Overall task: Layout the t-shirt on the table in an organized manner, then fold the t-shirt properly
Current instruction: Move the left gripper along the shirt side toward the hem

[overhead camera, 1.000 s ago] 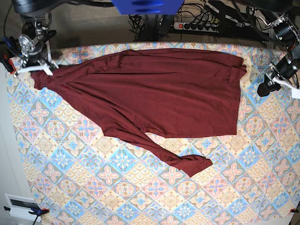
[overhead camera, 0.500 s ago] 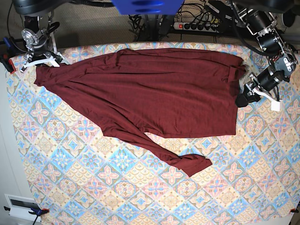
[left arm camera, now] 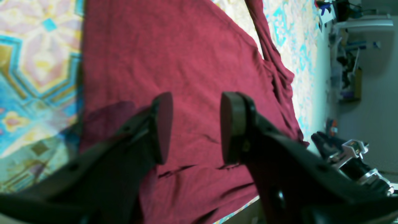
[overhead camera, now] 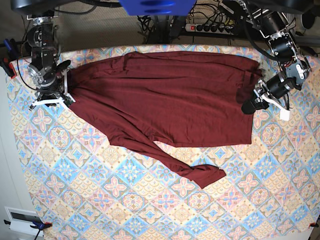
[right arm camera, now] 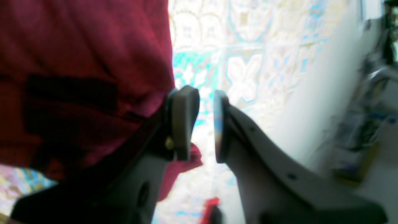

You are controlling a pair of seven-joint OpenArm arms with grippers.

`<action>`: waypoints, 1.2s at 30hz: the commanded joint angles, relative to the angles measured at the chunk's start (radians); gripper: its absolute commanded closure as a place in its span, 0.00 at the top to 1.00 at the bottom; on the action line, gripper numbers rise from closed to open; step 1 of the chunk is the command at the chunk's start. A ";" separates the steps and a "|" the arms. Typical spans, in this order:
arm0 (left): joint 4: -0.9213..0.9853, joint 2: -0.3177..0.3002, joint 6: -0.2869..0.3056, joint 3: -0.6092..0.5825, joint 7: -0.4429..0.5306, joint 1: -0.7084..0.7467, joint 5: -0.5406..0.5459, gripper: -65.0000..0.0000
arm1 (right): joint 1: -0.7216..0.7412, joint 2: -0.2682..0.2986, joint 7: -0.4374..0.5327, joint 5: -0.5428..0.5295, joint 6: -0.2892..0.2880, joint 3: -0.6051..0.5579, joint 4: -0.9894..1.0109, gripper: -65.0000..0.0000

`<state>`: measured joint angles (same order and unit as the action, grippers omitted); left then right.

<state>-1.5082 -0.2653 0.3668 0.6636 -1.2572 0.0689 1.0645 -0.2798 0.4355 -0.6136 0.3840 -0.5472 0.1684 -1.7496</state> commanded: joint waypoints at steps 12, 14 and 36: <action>-0.016 -0.015 0.004 0.003 0.010 -0.011 0.026 0.38 | -0.017 0.015 0.025 -0.027 0.005 0.122 0.027 0.18; -0.016 -0.015 0.004 0.003 0.010 -0.011 0.026 0.38 | -0.037 0.015 0.048 -0.027 0.005 0.148 0.027 0.18; -0.016 -0.013 0.007 0.003 0.018 -0.037 -0.051 0.38 | -0.229 0.015 0.053 -0.027 0.005 0.095 0.106 0.18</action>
<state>-1.5082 -0.2638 0.3672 0.6636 -1.2564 0.0475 0.9844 -0.4931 0.4496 -0.5346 0.3782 -0.4927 0.2668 -1.6497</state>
